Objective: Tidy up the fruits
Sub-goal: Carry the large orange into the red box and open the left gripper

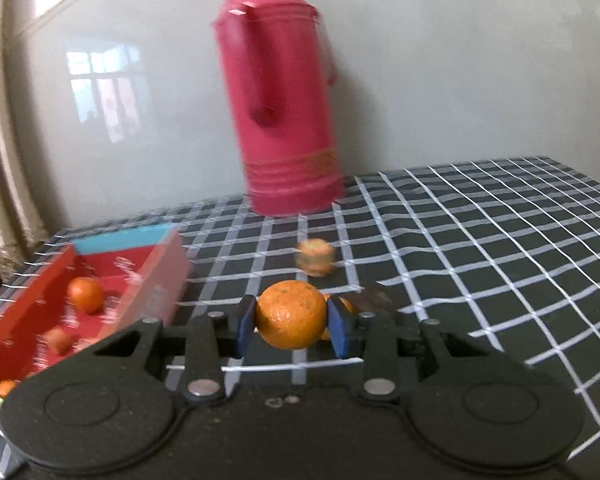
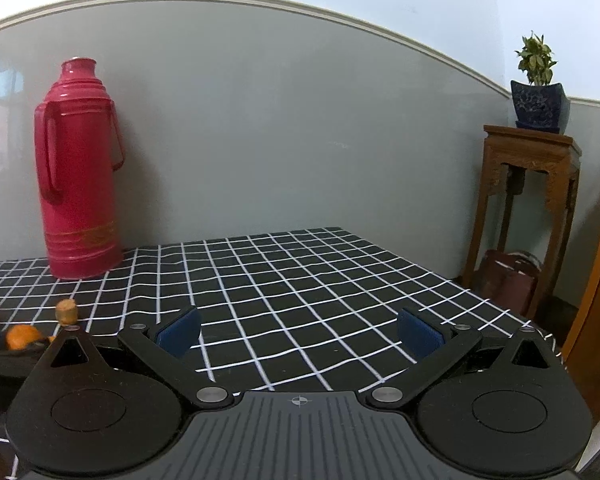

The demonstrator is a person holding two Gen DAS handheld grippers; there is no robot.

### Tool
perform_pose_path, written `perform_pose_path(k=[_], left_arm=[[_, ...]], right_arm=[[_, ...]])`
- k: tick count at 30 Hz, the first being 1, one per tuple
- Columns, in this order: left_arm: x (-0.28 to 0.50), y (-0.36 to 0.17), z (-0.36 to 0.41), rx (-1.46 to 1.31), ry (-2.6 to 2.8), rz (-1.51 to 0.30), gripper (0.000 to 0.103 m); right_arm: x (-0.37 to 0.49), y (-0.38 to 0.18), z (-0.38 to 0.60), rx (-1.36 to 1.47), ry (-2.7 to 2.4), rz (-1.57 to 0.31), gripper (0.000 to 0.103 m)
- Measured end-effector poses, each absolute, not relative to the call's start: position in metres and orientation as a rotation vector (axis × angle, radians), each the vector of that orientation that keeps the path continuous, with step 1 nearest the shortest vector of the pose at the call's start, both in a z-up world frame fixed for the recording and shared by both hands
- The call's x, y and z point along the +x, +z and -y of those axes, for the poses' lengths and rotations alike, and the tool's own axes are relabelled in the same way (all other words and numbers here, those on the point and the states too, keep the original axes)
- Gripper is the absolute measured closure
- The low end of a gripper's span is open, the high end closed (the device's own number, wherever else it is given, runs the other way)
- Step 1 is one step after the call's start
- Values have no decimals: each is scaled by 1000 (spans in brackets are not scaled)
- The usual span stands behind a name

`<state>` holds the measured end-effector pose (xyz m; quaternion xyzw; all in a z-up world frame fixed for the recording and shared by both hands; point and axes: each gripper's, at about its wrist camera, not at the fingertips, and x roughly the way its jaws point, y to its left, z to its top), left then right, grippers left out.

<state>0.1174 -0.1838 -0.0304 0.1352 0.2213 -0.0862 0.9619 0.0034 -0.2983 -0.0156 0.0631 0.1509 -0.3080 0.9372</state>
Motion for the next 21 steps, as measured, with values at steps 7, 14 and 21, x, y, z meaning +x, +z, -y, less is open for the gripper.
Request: perform_pose_path(k=[7, 14, 21], left_arm=[[127, -8, 126, 238, -32, -415, 75], [154, -6, 64, 186, 130, -504, 75], [168, -17, 15, 148, 183, -632, 73]], right_arm=[[14, -14, 278, 120, -575, -308, 0], [32, -15, 247, 102, -496, -320, 0], [53, -17, 212, 76, -400, -329, 0]])
